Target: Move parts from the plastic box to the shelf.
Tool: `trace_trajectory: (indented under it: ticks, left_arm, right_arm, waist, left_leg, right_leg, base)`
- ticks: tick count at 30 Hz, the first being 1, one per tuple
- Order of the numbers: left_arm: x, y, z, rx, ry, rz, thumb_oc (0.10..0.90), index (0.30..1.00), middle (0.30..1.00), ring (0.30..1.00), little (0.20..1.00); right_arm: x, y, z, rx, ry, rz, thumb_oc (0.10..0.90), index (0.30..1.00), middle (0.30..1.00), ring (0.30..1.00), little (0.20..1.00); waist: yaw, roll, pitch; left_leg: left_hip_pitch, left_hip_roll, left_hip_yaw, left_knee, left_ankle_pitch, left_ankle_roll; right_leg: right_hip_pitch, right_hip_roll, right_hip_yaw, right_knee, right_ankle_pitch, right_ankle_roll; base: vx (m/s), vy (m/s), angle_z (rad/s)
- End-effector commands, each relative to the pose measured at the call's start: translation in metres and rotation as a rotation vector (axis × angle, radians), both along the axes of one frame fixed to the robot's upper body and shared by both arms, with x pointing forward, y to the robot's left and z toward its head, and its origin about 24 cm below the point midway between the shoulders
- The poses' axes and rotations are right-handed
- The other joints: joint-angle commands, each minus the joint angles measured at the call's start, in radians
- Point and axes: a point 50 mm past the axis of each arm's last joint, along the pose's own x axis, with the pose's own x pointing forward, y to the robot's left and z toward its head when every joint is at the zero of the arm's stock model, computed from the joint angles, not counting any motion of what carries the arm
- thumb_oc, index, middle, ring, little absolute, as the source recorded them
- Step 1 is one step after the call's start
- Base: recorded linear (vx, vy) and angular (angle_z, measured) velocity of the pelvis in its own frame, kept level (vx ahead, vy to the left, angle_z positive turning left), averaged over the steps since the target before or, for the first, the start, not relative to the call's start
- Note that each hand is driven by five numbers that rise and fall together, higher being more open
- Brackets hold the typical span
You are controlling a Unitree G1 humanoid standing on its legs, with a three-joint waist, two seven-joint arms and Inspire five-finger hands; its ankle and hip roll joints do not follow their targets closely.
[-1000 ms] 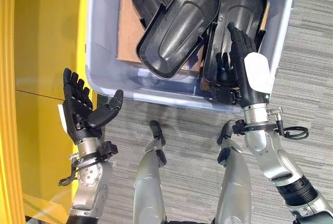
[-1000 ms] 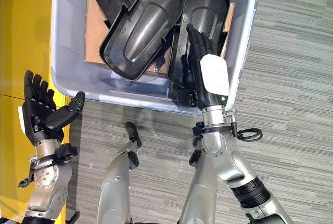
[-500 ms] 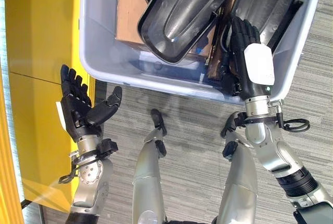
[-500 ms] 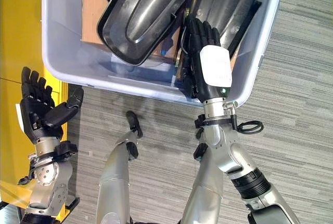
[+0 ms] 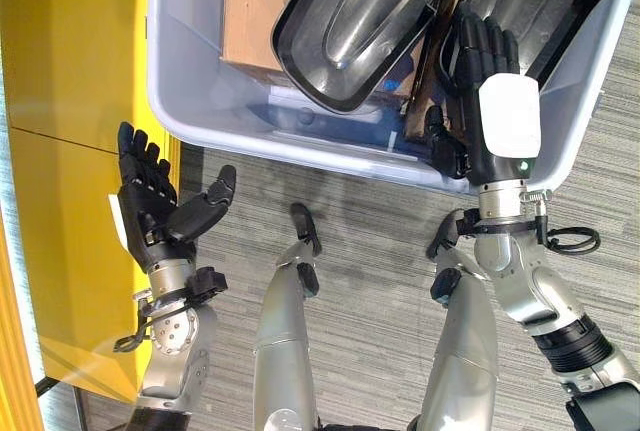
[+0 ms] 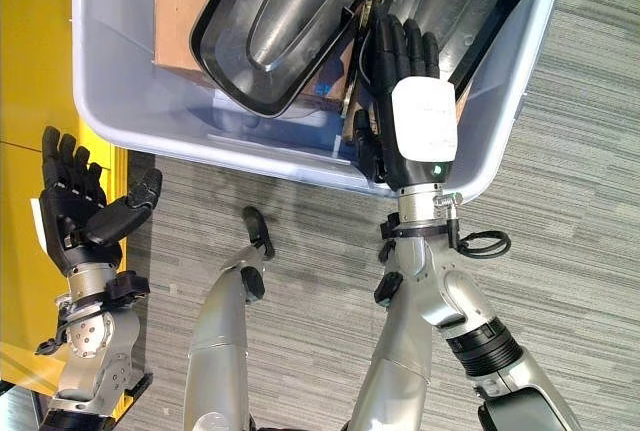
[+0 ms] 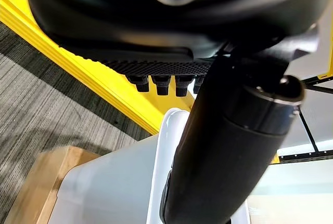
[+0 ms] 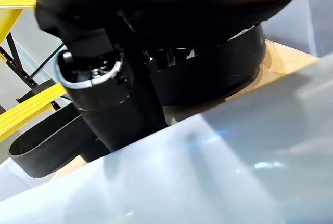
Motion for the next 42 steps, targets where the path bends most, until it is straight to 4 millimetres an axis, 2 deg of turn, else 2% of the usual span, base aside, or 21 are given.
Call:
trace_trajectory:
  ticks: [1, 9, 10, 12, 17, 30, 37, 42]
  left_arm:
    - [-0.012, 0.004, 0.03, 0.044, -0.186, 0.008, 0.9, 1.0, 1.0, 1.0, 1.0]
    - [-0.013, 0.003, 0.026, 0.035, -0.186, -0.011, 0.9, 1.0, 1.0, 1.0, 1.0]
    - [-0.012, 0.003, 0.026, 0.033, -0.184, -0.013, 0.9, 1.0, 1.0, 1.0, 1.0]
    - [-0.013, 0.003, 0.025, 0.025, -0.182, -0.016, 0.9, 1.0, 1.0, 1.0, 1.0]
    - [-0.012, 0.004, 0.023, 0.02, -0.182, -0.029, 0.9, 1.0, 1.0, 1.0, 1.0]
    - [-0.009, 0.003, 0.022, 0.02, -0.176, -0.05, 0.9, 1.0, 1.0, 1.0, 1.0]
    - [-0.006, 0.003, 0.021, 0.018, -0.175, -0.073, 0.9, 1.0, 1.0, 1.0, 1.0]
    - [-0.006, 0.005, 0.022, 0.022, -0.176, -0.075, 0.9, 1.0, 1.0, 1.0, 1.0]
  right_arm:
    - [0.004, -0.032, 0.025, -0.038, -0.144, -0.19, 0.9, 1.0, 1.0, 1.0, 1.0]
    - [0.006, -0.048, 0.015, 0.124, -0.119, -0.235, 0.9, 1.0, 1.0, 1.0, 1.0]
    - [0.008, -0.051, 0.011, 0.193, -0.074, -0.229, 0.635, 0.629, 0.629, 0.629, 0.629]
    - [0.01, -0.053, 0.006, 0.241, -0.044, -0.228, 0.4, 0.3, 0.3, 0.3, 0.3]
    - [0.019, -0.056, -0.01, 0.292, 0.065, -0.268, 0.4, 0.3, 0.3, 0.3, 0.3]
    - [0.031, -0.07, -0.023, 0.314, 0.161, -0.364, 0.4, 0.3, 0.3, 0.3, 0.3]
    - [0.04, -0.081, -0.038, 0.288, 0.22, -0.428, 0.4, 0.3, 0.3, 0.3, 0.3]
    - [0.042, -0.082, -0.034, 0.282, 0.176, -0.389, 0.4, 0.3, 0.3, 0.3, 0.3]
  waist:
    - [0.009, 0.069, -0.015]
    - [-0.002, 0.077, -0.015]
    - [-0.005, 0.077, -0.015]
    - [-0.005, 0.079, -0.015]
    - [-0.002, 0.083, -0.015]
    - [0.006, 0.085, -0.015]
    - [0.015, 0.082, -0.015]
    - [0.017, 0.072, -0.015]
  left_leg:
    - [-0.021, -0.067, -0.11, -0.022, -0.043, -0.027]
    - [-0.012, -0.066, -0.103, -0.019, -0.047, -0.023]
    - [-0.008, -0.067, -0.102, -0.022, -0.047, -0.024]
    - [-0.003, -0.069, -0.1, -0.026, -0.046, -0.023]
    - [0.014, -0.072, -0.099, -0.027, -0.049, -0.022]
    - [0.08, -0.072, -0.097, -0.049, -0.044, -0.021]
    - [0.18, -0.069, -0.094, -0.091, -0.036, -0.025]
    - [0.276, -0.06, -0.08, -0.135, -0.028, -0.028]
  right_leg:
    - [0.008, 0.068, 0.02, 0.119, -0.141, 0.052]
    - [0.008, 0.071, 0.031, 0.128, -0.146, 0.047]
    - [0.009, 0.072, 0.033, 0.127, -0.146, 0.046]
    - [0.012, 0.073, 0.035, 0.126, -0.147, 0.044]
    - [0.025, 0.074, 0.035, 0.129, -0.152, 0.039]
    - [0.088, 0.077, 0.024, 0.113, -0.15, 0.037]
    - [0.186, 0.082, 0.007, 0.065, -0.145, 0.035]
    - [0.278, 0.083, -0.007, 0.017, -0.137, 0.04]
  base:
    - [0.02, 0.001, -0.05]
    - [0.0, 0.001, -0.01]
    - [0.0, 0.0, 0.0]
    - [0.0, 0.0, 0.0]
    - [0.01, 0.002, -0.02]
    - [0.0, 0.0, 0.0]
    - [0.0, 0.0, 0.0]
    - [0.0, -0.027, 0.03]
